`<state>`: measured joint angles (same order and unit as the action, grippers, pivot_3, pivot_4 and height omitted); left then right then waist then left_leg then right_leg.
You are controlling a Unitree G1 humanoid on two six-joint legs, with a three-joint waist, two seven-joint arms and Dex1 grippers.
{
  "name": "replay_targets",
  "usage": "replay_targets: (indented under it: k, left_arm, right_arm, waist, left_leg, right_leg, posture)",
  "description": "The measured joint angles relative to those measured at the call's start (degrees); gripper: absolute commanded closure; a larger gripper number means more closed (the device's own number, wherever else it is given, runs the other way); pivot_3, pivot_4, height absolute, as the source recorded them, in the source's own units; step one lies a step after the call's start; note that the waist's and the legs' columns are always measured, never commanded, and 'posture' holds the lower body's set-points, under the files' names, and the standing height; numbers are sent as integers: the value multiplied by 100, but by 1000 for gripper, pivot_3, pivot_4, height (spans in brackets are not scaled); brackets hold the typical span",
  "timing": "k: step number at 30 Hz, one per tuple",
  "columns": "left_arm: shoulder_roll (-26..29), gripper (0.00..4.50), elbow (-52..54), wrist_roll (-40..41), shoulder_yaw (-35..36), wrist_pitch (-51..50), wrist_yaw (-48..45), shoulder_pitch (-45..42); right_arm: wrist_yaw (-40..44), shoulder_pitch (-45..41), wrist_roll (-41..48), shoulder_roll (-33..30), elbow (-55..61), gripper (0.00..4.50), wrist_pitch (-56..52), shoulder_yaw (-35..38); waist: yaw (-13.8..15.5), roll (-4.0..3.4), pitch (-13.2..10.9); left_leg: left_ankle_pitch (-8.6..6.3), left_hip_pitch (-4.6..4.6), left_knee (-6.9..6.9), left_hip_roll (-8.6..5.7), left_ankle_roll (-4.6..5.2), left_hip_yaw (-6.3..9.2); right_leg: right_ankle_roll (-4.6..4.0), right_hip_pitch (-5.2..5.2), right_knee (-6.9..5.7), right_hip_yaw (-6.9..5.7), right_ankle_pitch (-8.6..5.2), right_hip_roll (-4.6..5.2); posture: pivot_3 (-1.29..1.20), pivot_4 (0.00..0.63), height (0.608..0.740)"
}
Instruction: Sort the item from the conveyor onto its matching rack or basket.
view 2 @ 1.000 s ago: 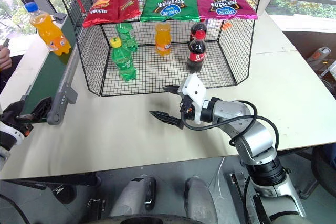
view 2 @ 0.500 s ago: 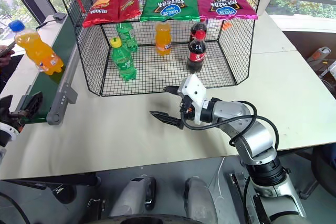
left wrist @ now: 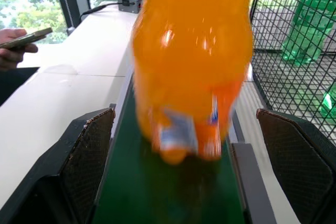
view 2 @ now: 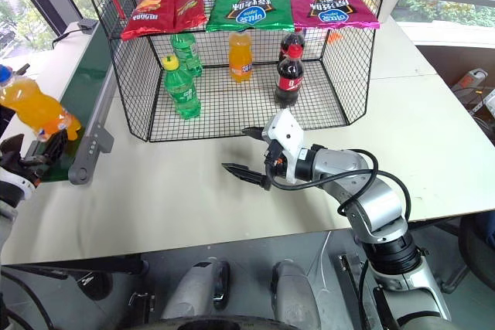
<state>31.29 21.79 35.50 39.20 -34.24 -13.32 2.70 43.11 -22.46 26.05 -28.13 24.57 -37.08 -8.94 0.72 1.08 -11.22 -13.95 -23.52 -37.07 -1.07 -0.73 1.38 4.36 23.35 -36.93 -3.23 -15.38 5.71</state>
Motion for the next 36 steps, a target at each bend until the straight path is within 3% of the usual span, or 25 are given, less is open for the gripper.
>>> replay_targets:
  k: [4, 9, 18, 24, 29, 36]
  left_arm:
    - [3, 0, -77, -94, -109, 3, -14, -33]
    - [-1, 1522, -97, -169, -192, 77, -144, 82]
    - [23, 1524, -65, 262, -66, -4, -405, 180]
    - [386, 1524, -69, 572, -66, -380, -617, 86]
    - [1074, 1524, -31, 1093, -133, -805, -1173, -275]
    - [1379, 1524, 244, 1400, -1683, -1209, -2053, -1127]
  right_arm:
    - [-4, 7, 4, -2, 10, 15, -23, 0]
    - [-16, 14, 5, -9, 12, 0, -57, 5]
    - [-50, 13, 7, -23, 12, 0, -133, 26]
    - [-49, 10, 16, -29, 12, 0, -144, 30]
    - [-26, -150, 140, -29, 12, 0, -199, 79]
    - [106, -327, 165, -53, -10, 0, -197, 57]
  waist:
    - [0, 0, 0]
    - [11, 0, 0]
    - [15, -1, -1]
    - [-1, 2, -2]
    - [1, 2, -4]
    - [-13, 1, -4]
  left_leg:
    - [0, 0, 0, 0, 0, 0]
    - [0, 0, 0, 0, 0, 0]
    - [0, -2, 0, -1, 0, 0]
    - [-1, -10, 2, -1, 1, 0]
    - [-1, -21, 2, -1, 1, 0]
    - [-3, -34, 2, -3, 6, -1]
  right_leg:
    - [0, 0, 0, 0, 0, 0]
    - [0, -1, 1, 0, 0, 2]
    - [-2, -2, 12, -2, -1, 8]
    - [-1, 2, 18, -3, 0, 5]
    - [-2, 12, 23, -4, 1, 4]
    - [3, 12, 39, -3, 9, -1]
  posture:
    - [0, 150, 739]
    - [0, 150, 739]
    - [0, 150, 739]
    - [0, 150, 739]
    - [0, 150, 739]
    - [0, 150, 739]
